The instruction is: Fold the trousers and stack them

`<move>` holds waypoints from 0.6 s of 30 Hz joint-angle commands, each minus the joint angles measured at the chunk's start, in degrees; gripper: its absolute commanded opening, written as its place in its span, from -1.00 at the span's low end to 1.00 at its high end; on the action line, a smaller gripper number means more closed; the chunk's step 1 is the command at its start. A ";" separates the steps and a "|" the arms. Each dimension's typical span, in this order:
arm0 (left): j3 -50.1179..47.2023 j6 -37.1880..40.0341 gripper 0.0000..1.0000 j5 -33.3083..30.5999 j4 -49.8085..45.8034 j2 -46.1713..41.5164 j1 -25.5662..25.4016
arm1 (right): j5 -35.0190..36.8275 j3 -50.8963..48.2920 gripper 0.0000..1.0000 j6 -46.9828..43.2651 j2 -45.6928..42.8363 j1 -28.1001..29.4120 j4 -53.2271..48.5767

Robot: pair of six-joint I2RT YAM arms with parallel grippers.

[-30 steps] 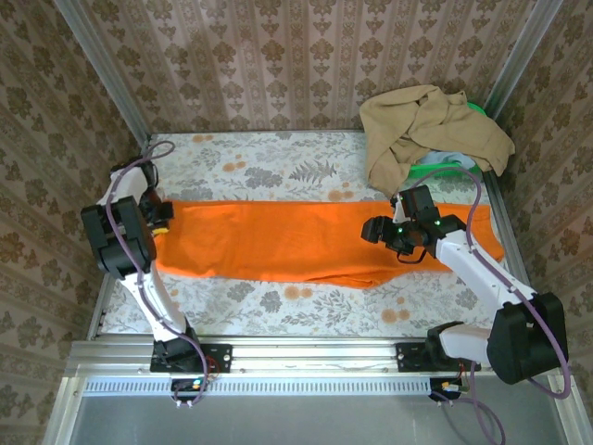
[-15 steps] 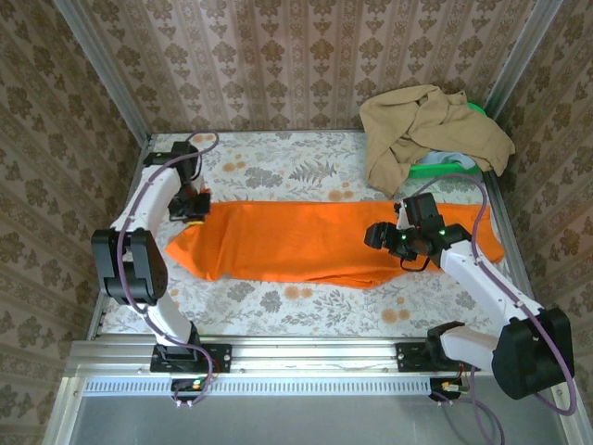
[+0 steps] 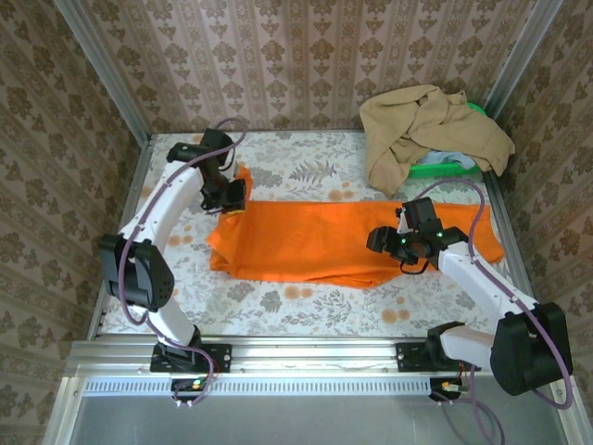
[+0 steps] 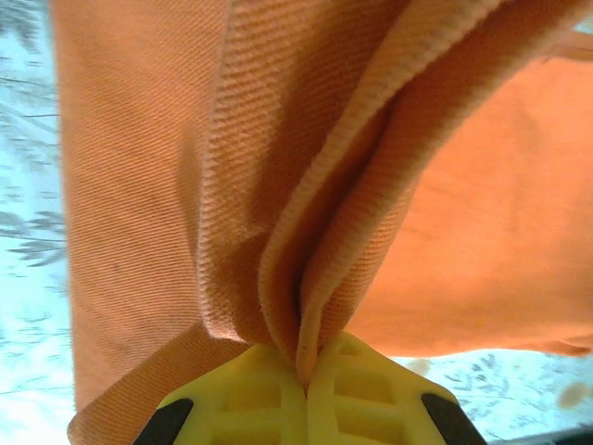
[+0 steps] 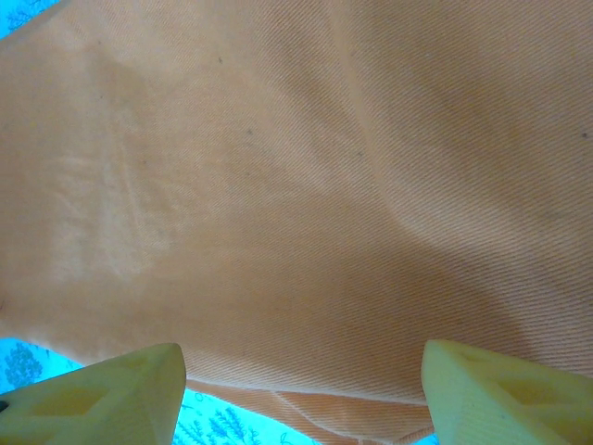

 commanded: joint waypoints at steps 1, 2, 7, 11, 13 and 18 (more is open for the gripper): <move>3.86 -7.38 -1.00 4.78 3.04 -0.87 -4.43 | 2.93 -1.78 0.40 -0.22 0.41 -0.69 1.53; 4.13 -9.12 -1.00 5.40 4.65 -0.82 -5.15 | 2.81 -2.09 0.40 -0.13 0.41 -1.14 1.68; 6.93 -14.97 -1.00 4.59 8.37 1.50 -11.66 | 2.87 -2.73 0.40 0.14 -1.14 -2.97 1.61; 6.13 -19.50 -1.00 4.76 14.49 3.67 -15.37 | 1.93 -2.83 0.40 -0.11 -1.89 -4.42 1.54; 5.86 -21.12 -1.00 5.01 16.94 4.91 -17.17 | 1.88 -2.65 0.40 -0.21 -2.18 -4.45 1.37; 3.72 -26.51 -1.00 5.09 22.52 6.17 -20.52 | 2.33 -2.16 0.40 -0.34 -3.14 -4.70 0.69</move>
